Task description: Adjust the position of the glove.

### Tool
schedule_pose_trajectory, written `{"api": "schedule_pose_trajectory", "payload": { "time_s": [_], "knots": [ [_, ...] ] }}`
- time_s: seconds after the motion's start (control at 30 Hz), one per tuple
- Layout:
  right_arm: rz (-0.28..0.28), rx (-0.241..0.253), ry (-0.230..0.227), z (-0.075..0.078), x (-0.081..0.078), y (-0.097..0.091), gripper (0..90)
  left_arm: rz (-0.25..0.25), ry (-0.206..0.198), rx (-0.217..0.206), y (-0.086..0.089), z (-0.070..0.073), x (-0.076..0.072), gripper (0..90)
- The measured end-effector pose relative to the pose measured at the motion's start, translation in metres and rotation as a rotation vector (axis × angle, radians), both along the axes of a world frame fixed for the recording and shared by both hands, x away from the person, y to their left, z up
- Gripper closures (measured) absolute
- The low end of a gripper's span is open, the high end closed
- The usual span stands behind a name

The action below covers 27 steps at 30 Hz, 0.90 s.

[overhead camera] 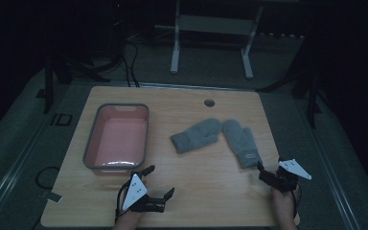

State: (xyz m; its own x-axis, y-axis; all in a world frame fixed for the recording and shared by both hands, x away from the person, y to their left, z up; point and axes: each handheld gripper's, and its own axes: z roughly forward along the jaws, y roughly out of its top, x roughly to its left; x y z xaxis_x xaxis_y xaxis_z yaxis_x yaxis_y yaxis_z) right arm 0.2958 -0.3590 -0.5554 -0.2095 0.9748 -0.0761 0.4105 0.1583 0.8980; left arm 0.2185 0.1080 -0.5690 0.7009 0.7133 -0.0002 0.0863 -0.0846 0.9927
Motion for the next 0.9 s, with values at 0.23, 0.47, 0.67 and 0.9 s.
{"api": "schedule_pose_trajectory", "payload": {
  "time_s": [0.23,0.47,0.67,0.9],
  "knots": [
    [0.013,-0.029,0.031,0.003,-0.001,0.004,13.4,0.001,-0.001,-0.004,0.001,0.000,0.001,1.7],
    [0.006,-0.022,0.024,0.022,-0.005,0.005,13.8,0.003,-0.001,0.001,0.001,0.000,0.001,1.7],
    [0.032,0.020,0.050,0.048,0.003,0.003,13.7,-0.017,-0.029,0.037,-0.003,-0.001,-0.003,1.7],
    [0.144,0.019,0.074,0.078,0.022,0.014,13.4,-0.024,-0.026,0.033,-0.002,0.000,-0.003,1.7]
  ]
}}
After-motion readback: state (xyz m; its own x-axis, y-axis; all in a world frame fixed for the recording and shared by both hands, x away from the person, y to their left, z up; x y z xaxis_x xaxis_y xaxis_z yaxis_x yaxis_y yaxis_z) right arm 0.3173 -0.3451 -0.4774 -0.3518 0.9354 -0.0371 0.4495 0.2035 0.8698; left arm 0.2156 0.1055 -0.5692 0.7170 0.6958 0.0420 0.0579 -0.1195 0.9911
